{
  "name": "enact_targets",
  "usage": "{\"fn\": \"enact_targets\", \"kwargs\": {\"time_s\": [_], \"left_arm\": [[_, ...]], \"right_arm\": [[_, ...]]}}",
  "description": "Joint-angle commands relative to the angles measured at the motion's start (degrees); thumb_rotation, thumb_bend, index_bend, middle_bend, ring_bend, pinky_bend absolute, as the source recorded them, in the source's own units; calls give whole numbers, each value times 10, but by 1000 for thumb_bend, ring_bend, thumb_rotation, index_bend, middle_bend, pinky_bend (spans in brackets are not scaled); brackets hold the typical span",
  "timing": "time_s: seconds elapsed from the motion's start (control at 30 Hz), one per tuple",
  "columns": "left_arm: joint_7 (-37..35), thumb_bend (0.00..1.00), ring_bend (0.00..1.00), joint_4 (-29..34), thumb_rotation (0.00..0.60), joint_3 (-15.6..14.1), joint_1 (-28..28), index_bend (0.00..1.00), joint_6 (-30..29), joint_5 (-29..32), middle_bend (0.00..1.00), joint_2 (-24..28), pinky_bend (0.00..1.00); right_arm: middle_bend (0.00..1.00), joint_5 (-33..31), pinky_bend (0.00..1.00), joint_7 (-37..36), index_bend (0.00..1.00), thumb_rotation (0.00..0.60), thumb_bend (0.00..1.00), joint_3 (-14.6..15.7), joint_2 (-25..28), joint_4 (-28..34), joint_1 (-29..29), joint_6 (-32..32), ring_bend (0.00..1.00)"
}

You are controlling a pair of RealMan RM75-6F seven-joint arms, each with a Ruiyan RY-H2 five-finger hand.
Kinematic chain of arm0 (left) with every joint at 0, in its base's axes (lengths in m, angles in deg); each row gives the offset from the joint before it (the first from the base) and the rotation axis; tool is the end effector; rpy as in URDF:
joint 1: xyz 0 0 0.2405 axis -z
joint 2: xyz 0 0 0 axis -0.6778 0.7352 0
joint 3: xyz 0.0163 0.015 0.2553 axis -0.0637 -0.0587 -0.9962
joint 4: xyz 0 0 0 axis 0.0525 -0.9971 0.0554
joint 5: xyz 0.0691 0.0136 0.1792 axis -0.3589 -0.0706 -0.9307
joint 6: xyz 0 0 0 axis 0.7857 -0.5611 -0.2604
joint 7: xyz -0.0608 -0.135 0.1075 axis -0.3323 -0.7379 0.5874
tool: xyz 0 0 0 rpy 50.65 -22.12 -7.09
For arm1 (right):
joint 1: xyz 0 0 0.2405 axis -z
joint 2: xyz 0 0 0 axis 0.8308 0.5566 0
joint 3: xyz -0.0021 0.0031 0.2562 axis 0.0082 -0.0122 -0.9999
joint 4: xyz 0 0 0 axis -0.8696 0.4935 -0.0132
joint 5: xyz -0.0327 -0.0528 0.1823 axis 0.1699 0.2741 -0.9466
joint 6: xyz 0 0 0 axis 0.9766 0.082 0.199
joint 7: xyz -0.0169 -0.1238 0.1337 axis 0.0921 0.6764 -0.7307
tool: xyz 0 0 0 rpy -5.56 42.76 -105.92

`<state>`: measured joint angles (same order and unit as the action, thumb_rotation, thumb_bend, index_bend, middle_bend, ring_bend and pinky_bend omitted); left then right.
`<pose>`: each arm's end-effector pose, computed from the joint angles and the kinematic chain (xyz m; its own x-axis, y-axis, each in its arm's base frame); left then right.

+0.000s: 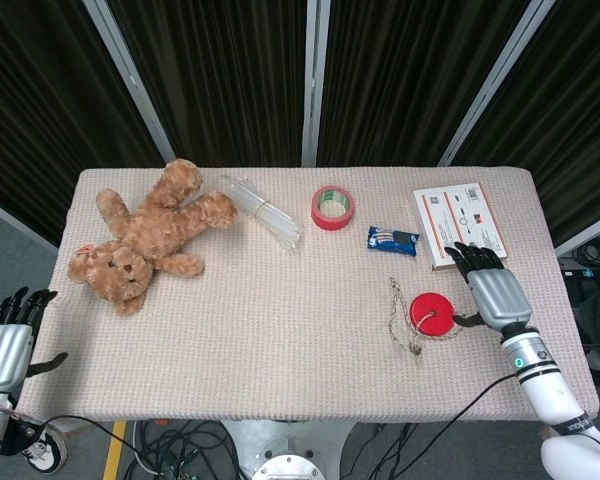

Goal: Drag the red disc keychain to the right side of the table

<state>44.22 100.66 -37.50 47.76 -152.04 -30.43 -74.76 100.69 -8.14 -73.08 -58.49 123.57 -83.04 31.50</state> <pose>-0.3311 0.2194 0.1553 0.4582 0.0242 0.8885 0.8884 0.0203 -0.4587 -0.2272 -0.3267 0.1365 0.4500 -0.2496 0.8575 -0.8930 -0.1380 0.4284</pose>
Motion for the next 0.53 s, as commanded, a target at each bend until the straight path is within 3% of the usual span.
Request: {"fn": "enact_targets", "kwargs": {"time_s": [0.03,0.3,0.53], "left_arm": [[-7,12,24,-2,600,0,-1,132,-5,-4,118,-1,117],[-20,13,24,0,600,-3,1,132,-14,-23,119,2,117],[-18,13,24,8,600,-5,4,132,-21,-38,119,4,117]], "right_arm": [[0,95,0,-30,0,600,0,26,-4,-14,49,98,0],[0,200,0,-58,0,600,0,103,-53,-108,191,297,0],[0,202,0,-82,0,600,0,114,-85,-165,224,311,0]]}}
